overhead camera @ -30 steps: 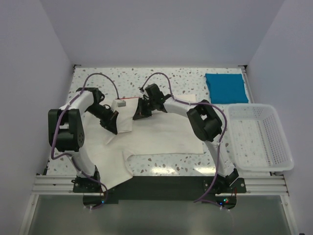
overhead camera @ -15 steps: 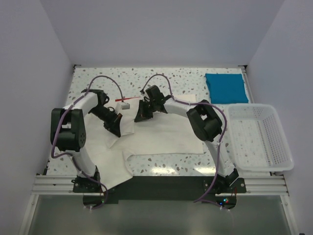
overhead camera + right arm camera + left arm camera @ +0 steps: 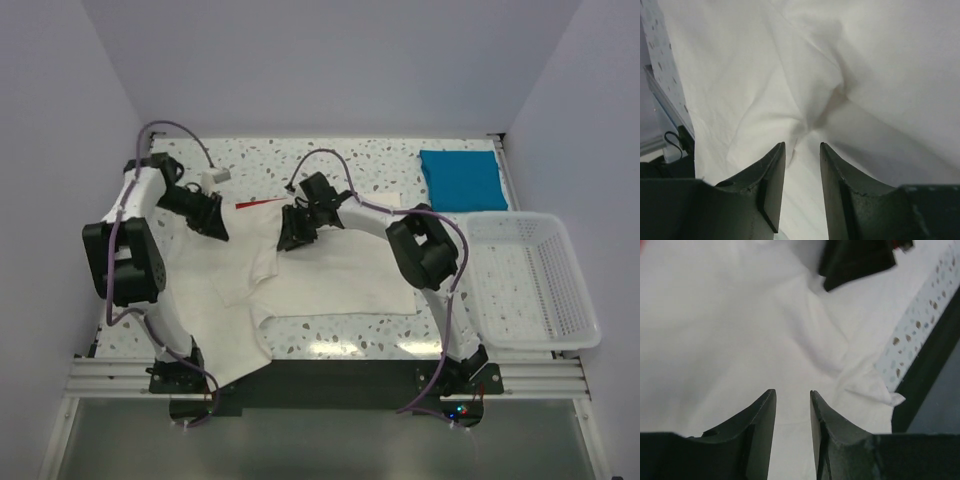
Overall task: Fold and stack the t-shirts
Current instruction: Fold the tshirt
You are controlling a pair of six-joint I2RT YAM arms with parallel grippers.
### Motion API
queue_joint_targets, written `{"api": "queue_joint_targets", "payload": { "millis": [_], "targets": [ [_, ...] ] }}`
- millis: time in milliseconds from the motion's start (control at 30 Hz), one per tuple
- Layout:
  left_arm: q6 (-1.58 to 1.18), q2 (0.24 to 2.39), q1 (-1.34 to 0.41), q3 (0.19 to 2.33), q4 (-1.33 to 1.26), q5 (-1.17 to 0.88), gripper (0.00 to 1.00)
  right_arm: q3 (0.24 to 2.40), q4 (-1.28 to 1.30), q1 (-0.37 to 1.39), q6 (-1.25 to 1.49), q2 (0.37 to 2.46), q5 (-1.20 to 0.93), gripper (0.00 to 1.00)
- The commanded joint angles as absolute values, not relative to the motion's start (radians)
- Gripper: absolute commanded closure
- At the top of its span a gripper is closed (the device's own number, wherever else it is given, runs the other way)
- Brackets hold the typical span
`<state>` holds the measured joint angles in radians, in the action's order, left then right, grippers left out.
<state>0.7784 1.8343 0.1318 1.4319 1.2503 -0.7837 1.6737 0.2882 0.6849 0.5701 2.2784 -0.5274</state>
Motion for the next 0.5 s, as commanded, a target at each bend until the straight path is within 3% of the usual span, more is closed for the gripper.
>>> {"api": "queue_joint_targets", "payload": {
  "millis": [0, 167, 467],
  "targets": [
    [0.660, 1.870, 0.267, 1.606, 1.128, -0.813, 0.61, 1.776, 0.432, 0.678, 0.389, 2.168, -0.571, 0.61],
    [0.409, 1.997, 0.354, 1.768, 0.944, -0.631, 0.60, 1.942, 0.769, 0.631, 0.031, 2.137, -0.557, 0.58],
    [0.322, 2.118, 0.399, 1.825, 0.884, -0.497, 0.48, 1.809, 0.838, 0.416, -0.218, 2.025, -0.209, 0.58]
  ]
}}
